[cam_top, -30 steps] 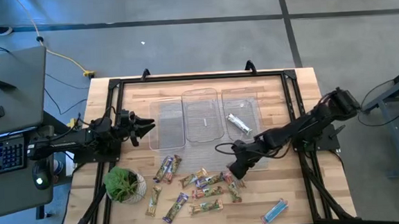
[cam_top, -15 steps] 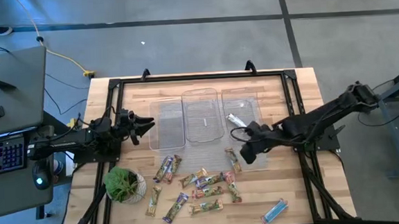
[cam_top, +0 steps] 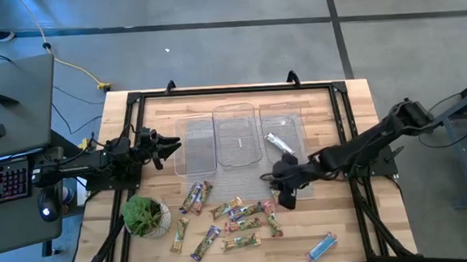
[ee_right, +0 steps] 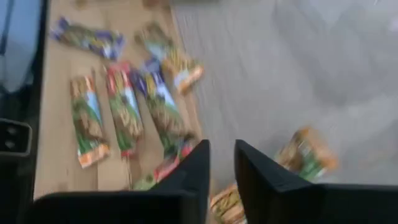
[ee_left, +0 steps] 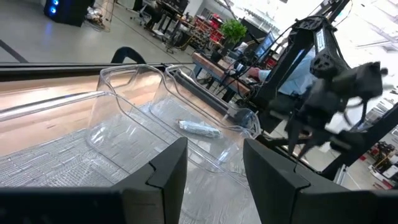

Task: Pick and place Granola Bars by type
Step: Put the orange granola bar into the right transparent bin

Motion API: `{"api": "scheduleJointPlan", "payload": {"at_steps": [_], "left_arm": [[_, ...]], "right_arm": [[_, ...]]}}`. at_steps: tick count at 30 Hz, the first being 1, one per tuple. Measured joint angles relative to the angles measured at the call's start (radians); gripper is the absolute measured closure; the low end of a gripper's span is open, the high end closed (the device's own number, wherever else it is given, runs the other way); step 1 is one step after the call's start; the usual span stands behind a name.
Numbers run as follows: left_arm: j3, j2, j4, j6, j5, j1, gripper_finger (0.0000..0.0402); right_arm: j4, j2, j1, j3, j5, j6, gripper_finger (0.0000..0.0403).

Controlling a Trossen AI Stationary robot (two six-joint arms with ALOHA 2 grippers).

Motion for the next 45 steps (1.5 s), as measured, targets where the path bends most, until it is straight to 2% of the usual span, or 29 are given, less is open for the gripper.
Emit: {"api": "scheduleJointPlan", "payload": {"at_steps": [8, 16, 22, 27, 32, 41, 45], "left_arm": [[0.0, 0.0, 0.0, 0.0, 0.0, 0.0, 0.0253], [0.0, 0.0, 0.0, 0.0, 0.001, 0.0, 0.0253], [0.0, 0.0, 0.0, 0.0, 0.014, 0.0, 0.0253], [0.0, 0.0, 0.0, 0.0, 0.014, 0.0, 0.0253], [0.0, 0.0, 0.0, 0.0, 0.014, 0.0, 0.0253], [0.0, 0.0, 0.002, -0.003, -0.005, 0.0, 0.0253], [0.0, 0.0, 0.003, -0.003, -0.016, 0.0, 0.0253]], "right_arm": [[-0.003, 0.165, 0.045, 0.0, -0.075, 0.247, 0.0241], [-0.005, 0.231, 0.027, 0.002, 0.014, 0.414, 0.0186], [-0.009, 0.235, 0.02, 0.002, 0.044, 0.436, 0.0181], [-0.011, 0.214, -0.007, 0.001, -0.086, 0.421, 0.0182], [-0.053, 0.188, -0.027, 0.0, -0.131, 0.435, 0.0191], [-0.128, 0.177, -0.025, -0.001, -0.141, 0.415, 0.0205], [-0.206, 0.177, -0.024, -0.001, -0.044, 0.413, 0.0209]]}}
